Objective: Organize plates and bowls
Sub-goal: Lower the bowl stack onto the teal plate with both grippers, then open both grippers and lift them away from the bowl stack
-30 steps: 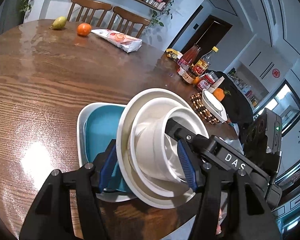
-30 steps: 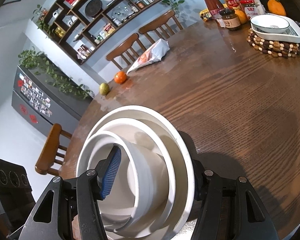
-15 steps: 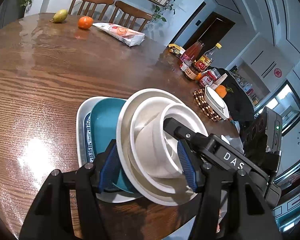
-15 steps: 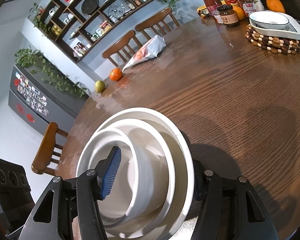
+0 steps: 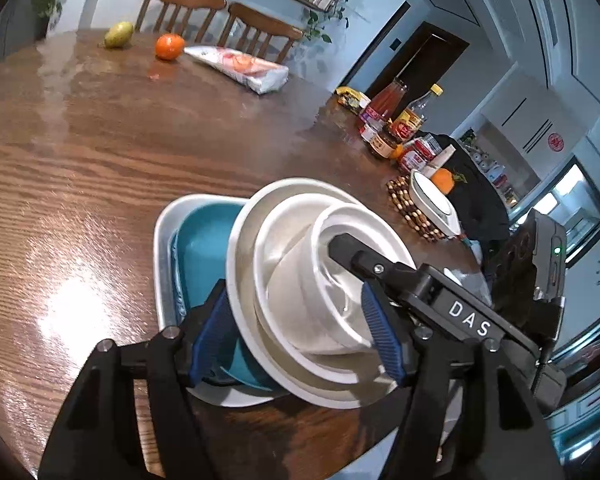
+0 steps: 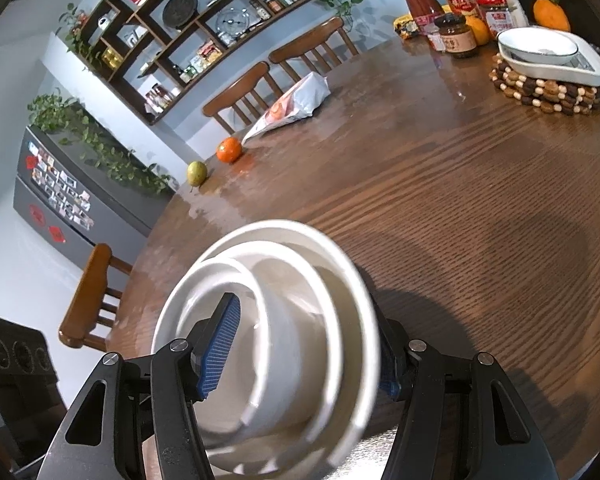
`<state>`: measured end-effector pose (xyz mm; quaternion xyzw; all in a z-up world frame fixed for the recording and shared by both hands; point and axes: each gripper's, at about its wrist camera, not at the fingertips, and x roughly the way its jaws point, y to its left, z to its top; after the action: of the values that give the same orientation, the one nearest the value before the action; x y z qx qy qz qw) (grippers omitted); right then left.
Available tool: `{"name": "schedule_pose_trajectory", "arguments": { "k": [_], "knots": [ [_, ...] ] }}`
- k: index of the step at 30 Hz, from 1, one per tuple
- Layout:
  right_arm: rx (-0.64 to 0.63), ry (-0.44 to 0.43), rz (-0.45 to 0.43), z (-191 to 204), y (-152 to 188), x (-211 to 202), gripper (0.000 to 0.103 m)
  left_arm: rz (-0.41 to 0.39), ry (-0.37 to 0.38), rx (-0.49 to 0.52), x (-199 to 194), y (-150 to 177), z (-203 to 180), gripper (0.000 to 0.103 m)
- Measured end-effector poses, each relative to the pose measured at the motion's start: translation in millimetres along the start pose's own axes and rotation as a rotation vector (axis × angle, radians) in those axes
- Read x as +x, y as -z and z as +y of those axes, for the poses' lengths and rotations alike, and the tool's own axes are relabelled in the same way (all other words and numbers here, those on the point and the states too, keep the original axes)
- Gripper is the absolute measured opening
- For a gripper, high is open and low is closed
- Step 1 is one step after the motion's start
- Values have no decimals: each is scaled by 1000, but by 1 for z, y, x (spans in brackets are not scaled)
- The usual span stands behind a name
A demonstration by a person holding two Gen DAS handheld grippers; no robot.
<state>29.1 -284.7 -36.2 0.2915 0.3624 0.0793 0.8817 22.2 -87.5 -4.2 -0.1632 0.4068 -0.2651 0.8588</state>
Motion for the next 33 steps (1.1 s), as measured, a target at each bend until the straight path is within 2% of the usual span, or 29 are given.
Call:
{"name": "schedule_pose_trajectory", "arguments": {
  "k": [2,6,8,9,11,15,17,18,22,33],
  "knots": [
    [-5,13,-3,0,-1,-1,64,-16,-31,24,-2,1,-2,72],
    [-22,22,-16,2,-3,-5,66,-18,-44,43,-4,-1,-4,72],
    [-43,37,-27,5,-4,-8,67,-37,-60,60,-9,-2,-6,78],
    [-57,47,-34,7,-6,-10,69,-56,-73,74,-13,-3,-7,80],
    [-83,58,-63,11,-8,-15,81,-94,-113,101,-20,-5,-10,84],
    [-183,103,-146,29,-13,-30,85,-160,-193,150,-33,-10,-14,88],
    [-214,104,-167,35,-16,-34,87,-175,-209,155,-37,-12,-13,101],
    [-230,101,-175,39,-18,-36,87,-181,-212,152,-39,-13,-12,102],
    [-288,113,-210,51,-21,-40,87,-191,-226,146,-44,-17,-9,102],
    [-312,125,-210,56,-24,-45,88,-178,-279,142,-46,-21,-7,102]
  ]
}}
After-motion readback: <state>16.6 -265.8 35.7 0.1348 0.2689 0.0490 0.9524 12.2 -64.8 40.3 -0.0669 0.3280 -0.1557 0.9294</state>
